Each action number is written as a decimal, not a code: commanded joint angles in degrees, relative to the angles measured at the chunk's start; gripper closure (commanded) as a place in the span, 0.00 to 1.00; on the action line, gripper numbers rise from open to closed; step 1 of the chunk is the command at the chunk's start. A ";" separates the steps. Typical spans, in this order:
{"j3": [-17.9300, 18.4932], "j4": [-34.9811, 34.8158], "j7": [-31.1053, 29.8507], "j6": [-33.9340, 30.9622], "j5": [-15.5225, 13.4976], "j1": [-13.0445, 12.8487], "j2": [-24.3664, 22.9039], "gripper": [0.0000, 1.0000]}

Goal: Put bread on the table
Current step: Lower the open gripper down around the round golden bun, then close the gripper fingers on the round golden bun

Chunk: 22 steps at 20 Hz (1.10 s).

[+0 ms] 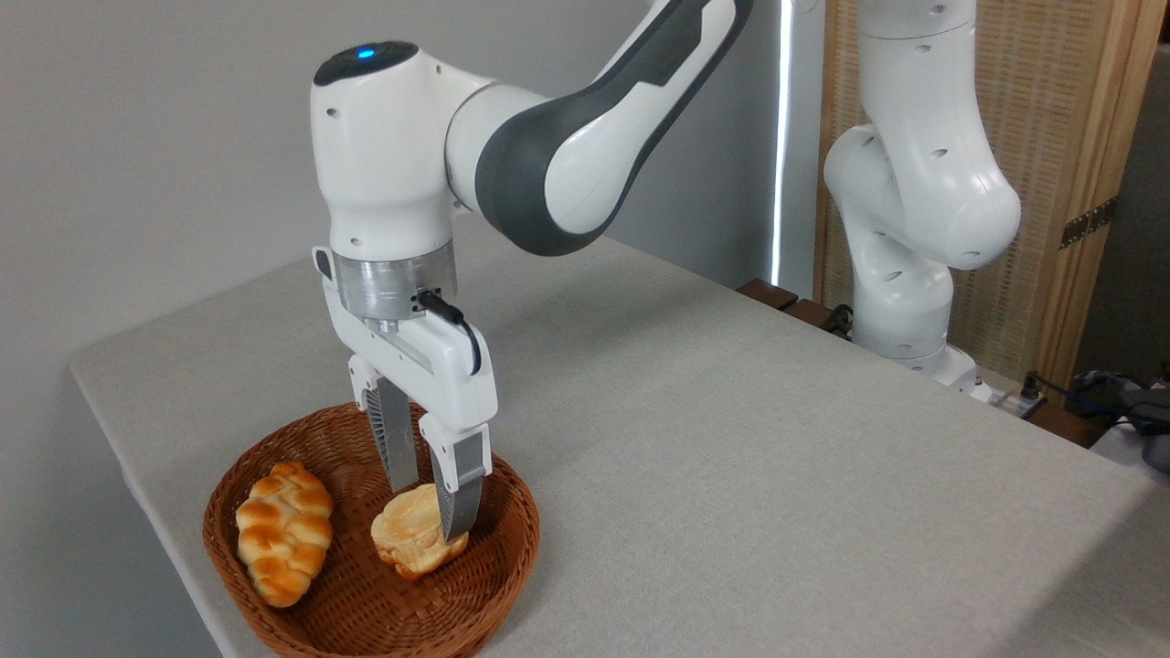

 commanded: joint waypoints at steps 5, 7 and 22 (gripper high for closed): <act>-0.23 -0.19 -0.43 1.57 0.61 -0.09 1.51 0.00; -0.14 -0.19 -0.34 1.65 0.69 -0.09 1.51 0.00; -0.14 -0.01 0.80 3.33 5.18 0.00 1.95 0.50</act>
